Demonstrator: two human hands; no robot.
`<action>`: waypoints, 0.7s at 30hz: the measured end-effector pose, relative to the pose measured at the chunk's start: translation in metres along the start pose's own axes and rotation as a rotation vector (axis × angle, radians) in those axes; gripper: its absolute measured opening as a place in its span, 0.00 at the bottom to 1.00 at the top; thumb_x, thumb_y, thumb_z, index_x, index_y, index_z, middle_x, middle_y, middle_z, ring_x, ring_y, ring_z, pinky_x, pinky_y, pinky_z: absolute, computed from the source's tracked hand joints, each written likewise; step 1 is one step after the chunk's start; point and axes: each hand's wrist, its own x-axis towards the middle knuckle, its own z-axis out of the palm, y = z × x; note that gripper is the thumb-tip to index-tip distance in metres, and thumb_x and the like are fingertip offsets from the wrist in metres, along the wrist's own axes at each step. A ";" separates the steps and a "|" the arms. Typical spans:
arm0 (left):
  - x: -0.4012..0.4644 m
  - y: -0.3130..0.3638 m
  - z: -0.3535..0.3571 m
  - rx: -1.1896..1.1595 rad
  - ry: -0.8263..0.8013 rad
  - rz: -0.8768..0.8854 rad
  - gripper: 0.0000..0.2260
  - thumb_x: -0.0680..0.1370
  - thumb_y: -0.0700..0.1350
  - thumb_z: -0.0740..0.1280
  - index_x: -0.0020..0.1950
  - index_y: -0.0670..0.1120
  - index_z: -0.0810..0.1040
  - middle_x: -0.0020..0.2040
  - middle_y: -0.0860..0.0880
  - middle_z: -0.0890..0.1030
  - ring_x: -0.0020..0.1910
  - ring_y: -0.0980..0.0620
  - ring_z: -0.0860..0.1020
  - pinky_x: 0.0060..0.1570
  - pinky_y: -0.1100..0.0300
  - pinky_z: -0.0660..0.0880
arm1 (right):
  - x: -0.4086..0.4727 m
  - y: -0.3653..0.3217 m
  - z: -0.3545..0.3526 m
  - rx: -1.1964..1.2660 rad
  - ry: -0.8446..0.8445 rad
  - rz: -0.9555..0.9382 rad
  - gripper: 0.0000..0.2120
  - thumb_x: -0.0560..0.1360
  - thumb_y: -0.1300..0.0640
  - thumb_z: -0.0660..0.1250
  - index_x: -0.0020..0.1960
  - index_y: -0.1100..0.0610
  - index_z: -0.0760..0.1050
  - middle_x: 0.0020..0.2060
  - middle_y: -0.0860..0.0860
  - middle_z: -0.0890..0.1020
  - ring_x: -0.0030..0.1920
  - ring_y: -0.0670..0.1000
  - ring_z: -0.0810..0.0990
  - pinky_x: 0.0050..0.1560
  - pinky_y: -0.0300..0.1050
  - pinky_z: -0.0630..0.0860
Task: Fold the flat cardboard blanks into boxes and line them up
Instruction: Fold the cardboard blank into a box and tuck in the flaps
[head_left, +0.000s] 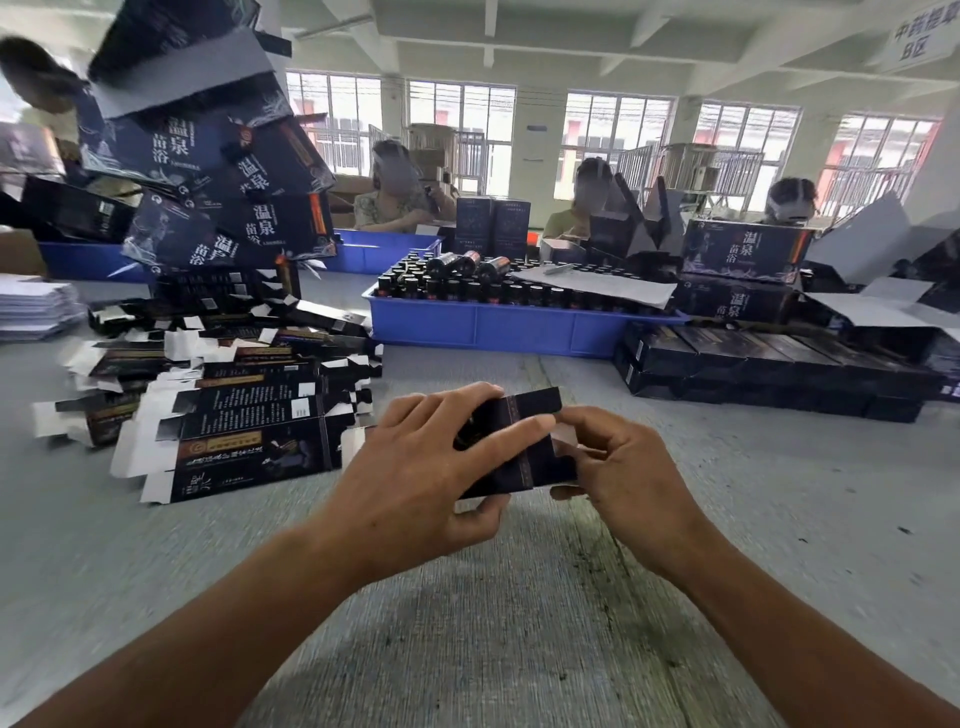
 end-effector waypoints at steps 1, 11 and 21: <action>0.000 -0.001 0.000 0.016 -0.006 0.010 0.31 0.76 0.59 0.62 0.78 0.58 0.61 0.71 0.44 0.70 0.65 0.45 0.73 0.65 0.46 0.71 | -0.001 0.000 0.001 -0.043 0.021 -0.022 0.14 0.79 0.63 0.69 0.61 0.50 0.82 0.51 0.48 0.86 0.48 0.49 0.86 0.38 0.38 0.80; -0.003 -0.002 -0.003 -0.091 -0.057 -0.085 0.27 0.75 0.60 0.61 0.75 0.59 0.66 0.75 0.46 0.67 0.70 0.44 0.71 0.63 0.42 0.74 | -0.009 -0.006 0.010 -0.225 0.119 -0.110 0.24 0.80 0.60 0.67 0.71 0.40 0.71 0.54 0.46 0.82 0.46 0.44 0.84 0.47 0.44 0.84; -0.004 -0.003 -0.003 -0.132 -0.044 -0.087 0.24 0.77 0.61 0.64 0.72 0.58 0.68 0.76 0.45 0.67 0.68 0.41 0.73 0.53 0.39 0.80 | -0.012 -0.006 0.012 -0.332 0.136 -0.187 0.25 0.80 0.58 0.68 0.67 0.31 0.68 0.48 0.44 0.82 0.43 0.41 0.83 0.41 0.38 0.82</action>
